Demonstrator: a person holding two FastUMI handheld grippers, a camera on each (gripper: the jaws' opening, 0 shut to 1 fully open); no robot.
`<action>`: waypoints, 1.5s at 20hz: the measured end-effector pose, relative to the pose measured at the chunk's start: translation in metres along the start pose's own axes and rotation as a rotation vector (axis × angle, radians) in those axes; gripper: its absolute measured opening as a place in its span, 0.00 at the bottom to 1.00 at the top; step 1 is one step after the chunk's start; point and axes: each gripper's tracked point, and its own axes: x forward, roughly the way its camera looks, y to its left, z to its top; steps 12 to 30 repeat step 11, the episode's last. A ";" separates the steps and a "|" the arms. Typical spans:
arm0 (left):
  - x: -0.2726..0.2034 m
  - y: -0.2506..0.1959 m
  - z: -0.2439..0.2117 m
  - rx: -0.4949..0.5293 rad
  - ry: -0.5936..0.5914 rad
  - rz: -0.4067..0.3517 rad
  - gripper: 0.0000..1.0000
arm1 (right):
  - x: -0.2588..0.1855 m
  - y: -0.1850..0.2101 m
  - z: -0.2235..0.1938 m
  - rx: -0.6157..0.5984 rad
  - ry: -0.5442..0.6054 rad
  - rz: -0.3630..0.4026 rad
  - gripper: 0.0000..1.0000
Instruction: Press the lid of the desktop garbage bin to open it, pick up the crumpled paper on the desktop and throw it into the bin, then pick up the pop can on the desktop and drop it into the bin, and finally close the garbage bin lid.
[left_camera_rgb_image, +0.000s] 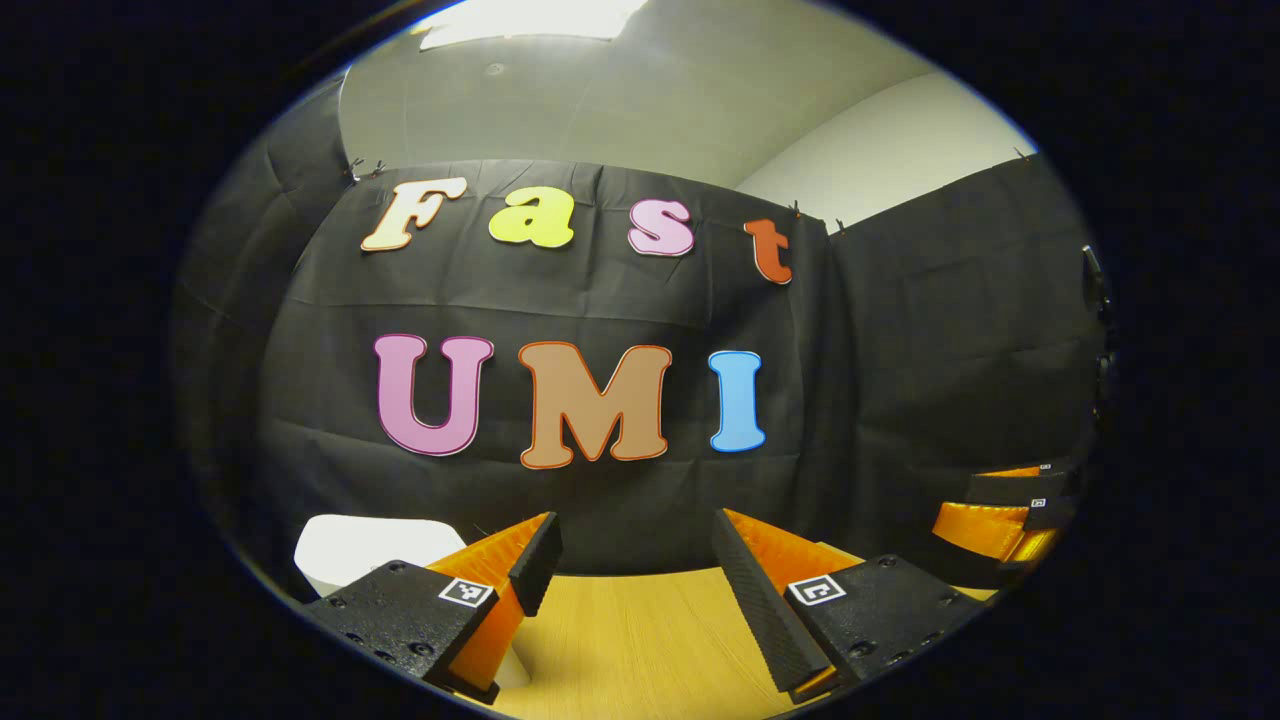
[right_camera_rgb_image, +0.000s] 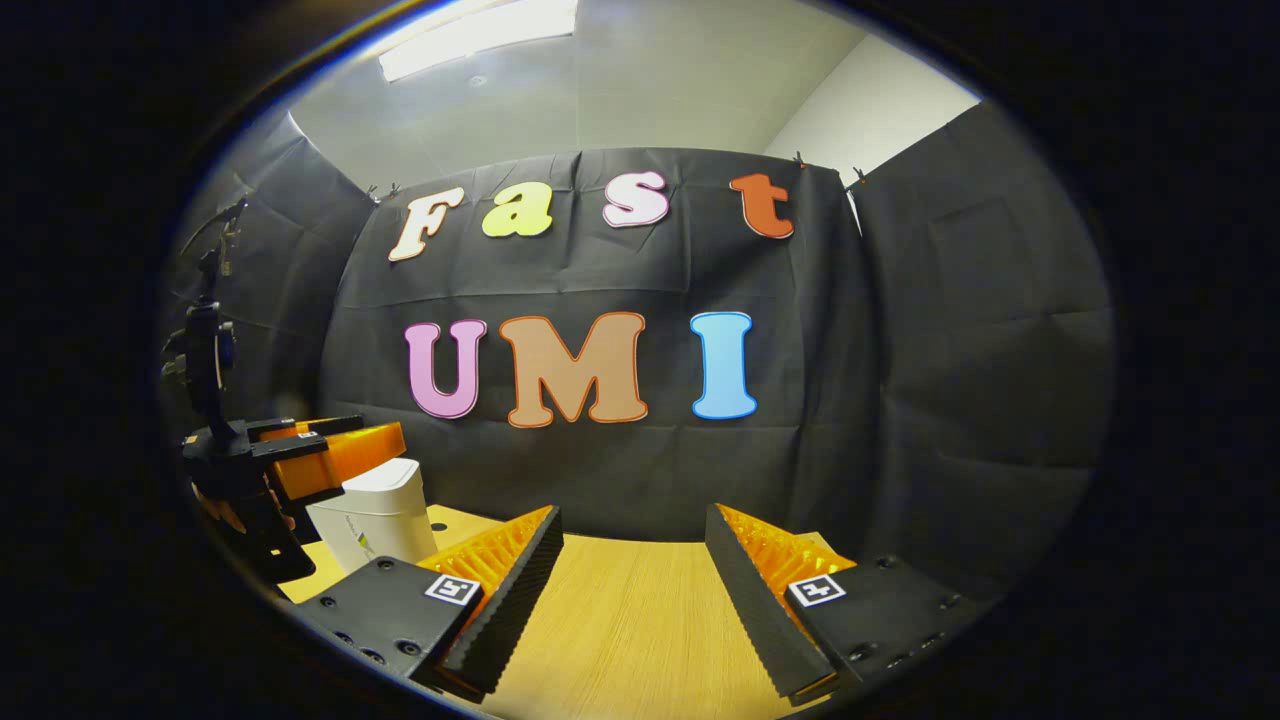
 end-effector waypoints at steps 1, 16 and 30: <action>0.000 0.001 -0.001 0.001 0.007 0.002 0.91 | -0.001 0.000 0.000 0.003 -0.001 0.000 0.96; 0.009 -0.008 -0.005 0.022 0.021 -0.025 0.91 | 0.003 -0.011 0.005 0.012 -0.010 -0.013 0.95; 0.009 -0.008 -0.005 0.022 0.021 -0.025 0.91 | 0.003 -0.011 0.005 0.012 -0.010 -0.013 0.95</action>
